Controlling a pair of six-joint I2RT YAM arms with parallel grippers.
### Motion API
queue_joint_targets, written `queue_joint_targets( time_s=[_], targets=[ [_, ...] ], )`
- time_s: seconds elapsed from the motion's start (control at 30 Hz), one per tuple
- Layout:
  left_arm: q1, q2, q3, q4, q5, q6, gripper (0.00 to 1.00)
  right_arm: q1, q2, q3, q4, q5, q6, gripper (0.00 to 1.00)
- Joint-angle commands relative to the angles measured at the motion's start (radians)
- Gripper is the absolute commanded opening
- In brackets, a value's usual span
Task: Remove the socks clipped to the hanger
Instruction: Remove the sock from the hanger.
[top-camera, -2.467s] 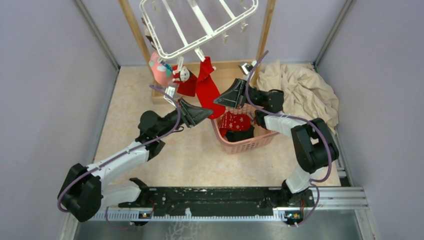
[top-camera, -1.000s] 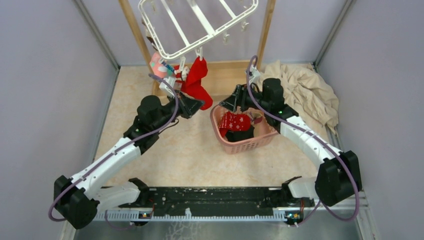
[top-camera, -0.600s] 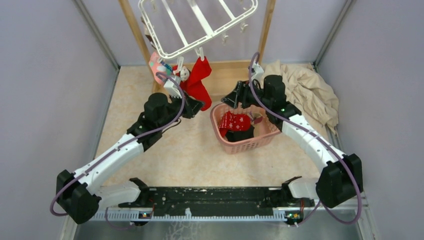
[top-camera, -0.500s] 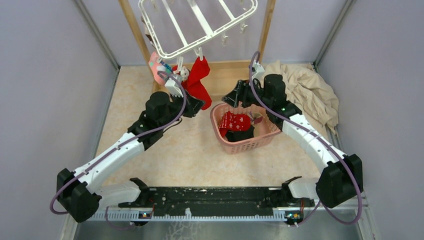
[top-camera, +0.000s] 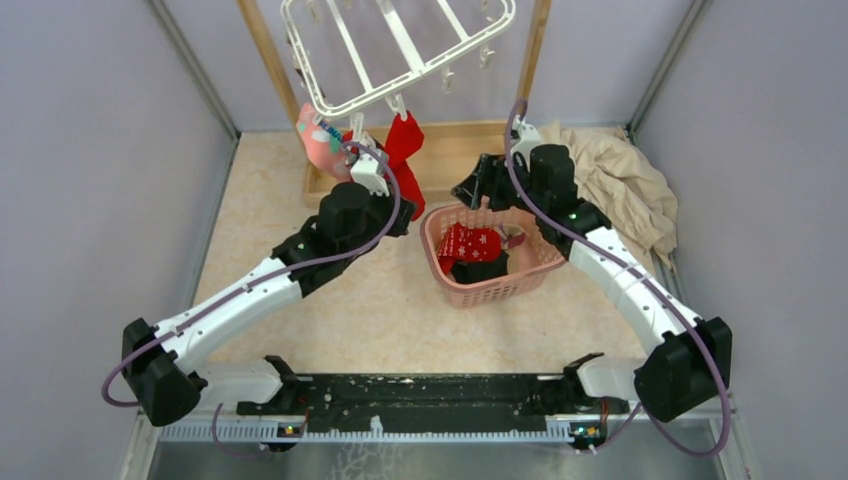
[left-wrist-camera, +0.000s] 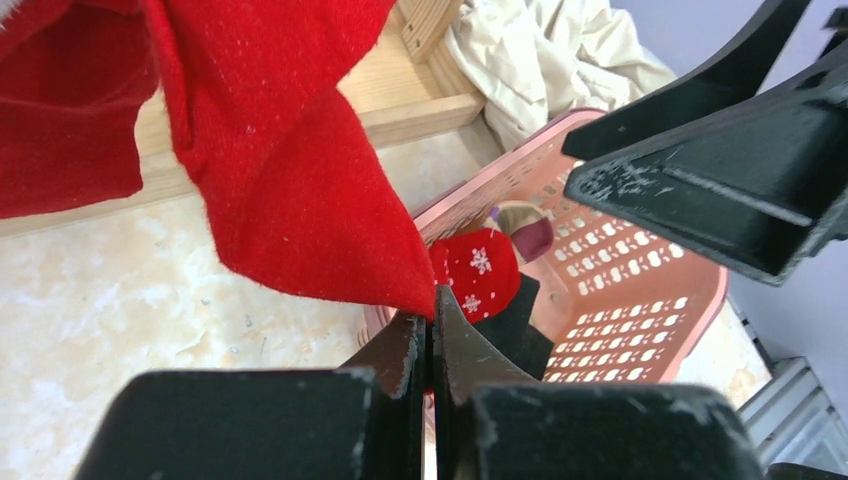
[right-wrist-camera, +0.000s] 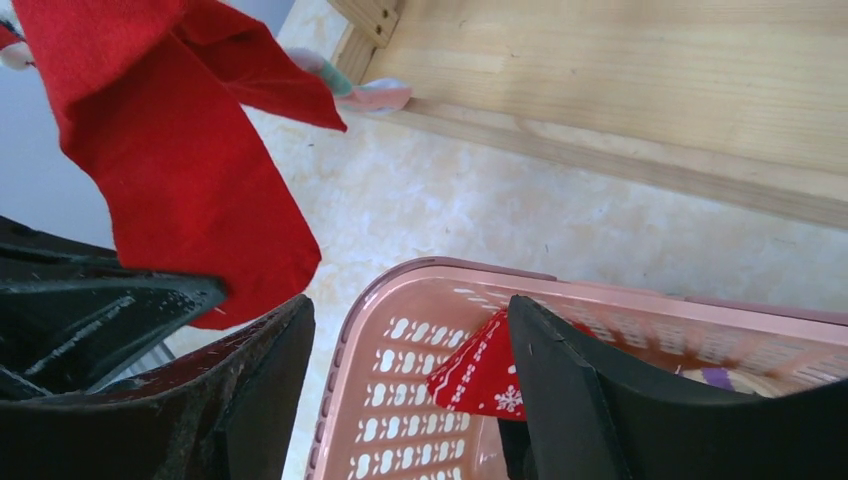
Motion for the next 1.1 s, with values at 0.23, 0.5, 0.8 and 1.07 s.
queue_joint_targets(
  time_s=[0.23,0.5,0.8,1.07],
  targets=[
    [-0.041,0.015,0.031,-0.041,-0.131,0.041,0.03,0.034,-0.031,0.106,-0.061,0.132,0.011,0.97],
    [-0.057,0.038,0.050,-0.057,-0.171,0.066,0.03,0.043,-0.015,0.141,-0.136,0.203,0.014,0.98],
    [-0.068,0.045,0.064,-0.078,-0.210,0.086,0.03,0.043,0.027,0.240,-0.234,0.177,-0.001,0.99],
    [-0.075,0.049,0.073,-0.088,-0.242,0.117,0.03,0.043,0.014,0.219,-0.188,0.135,0.029,0.99]
  ],
)
